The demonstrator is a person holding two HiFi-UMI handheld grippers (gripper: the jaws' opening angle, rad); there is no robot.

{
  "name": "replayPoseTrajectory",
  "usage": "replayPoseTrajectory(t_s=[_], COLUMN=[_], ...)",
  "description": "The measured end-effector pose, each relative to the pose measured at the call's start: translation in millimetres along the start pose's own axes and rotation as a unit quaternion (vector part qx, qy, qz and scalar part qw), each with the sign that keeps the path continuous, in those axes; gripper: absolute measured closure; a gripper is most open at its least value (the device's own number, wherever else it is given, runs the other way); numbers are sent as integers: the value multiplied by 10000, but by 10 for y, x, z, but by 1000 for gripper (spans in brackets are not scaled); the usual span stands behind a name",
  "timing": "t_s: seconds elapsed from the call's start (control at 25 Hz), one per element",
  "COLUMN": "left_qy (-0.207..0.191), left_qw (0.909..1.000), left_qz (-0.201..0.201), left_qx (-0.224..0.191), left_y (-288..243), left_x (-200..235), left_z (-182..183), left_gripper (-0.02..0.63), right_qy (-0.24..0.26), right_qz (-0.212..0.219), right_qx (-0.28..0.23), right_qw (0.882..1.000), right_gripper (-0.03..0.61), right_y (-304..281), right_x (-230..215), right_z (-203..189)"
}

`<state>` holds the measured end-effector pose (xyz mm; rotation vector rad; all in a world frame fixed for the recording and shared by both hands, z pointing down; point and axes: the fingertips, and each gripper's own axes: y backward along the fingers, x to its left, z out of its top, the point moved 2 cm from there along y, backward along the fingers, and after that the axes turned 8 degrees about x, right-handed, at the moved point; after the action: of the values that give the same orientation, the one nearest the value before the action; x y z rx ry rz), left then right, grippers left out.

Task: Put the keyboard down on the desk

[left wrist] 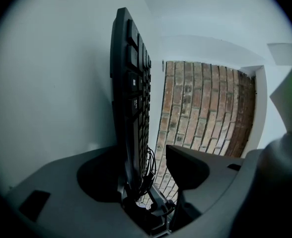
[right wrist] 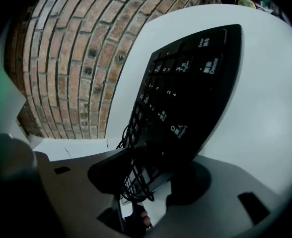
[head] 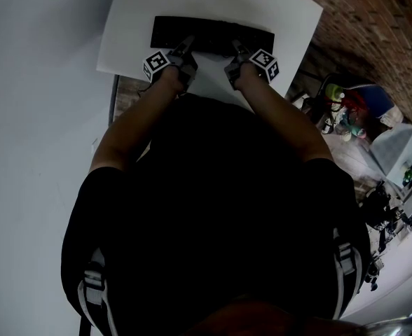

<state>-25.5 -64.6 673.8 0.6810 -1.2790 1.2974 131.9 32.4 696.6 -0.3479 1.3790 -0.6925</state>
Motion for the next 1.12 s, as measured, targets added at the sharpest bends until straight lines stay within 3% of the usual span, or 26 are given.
replayPoseTrajectory(t_s=[0.68, 1.12], left_qy=[66, -79], left_qw=[9994, 9995], left_qz=[242, 121], left_qx=[239, 275], left_y=[167, 301], left_x=[143, 89], left_z=[-108, -158], left_gripper=[333, 333], right_qy=[-270, -269], right_qz=[-364, -362], right_qx=[338, 439], right_qw=[9984, 9980], right_gripper=[347, 347], right_y=[178, 279], right_x=[-248, -296], right_z=[-135, -287])
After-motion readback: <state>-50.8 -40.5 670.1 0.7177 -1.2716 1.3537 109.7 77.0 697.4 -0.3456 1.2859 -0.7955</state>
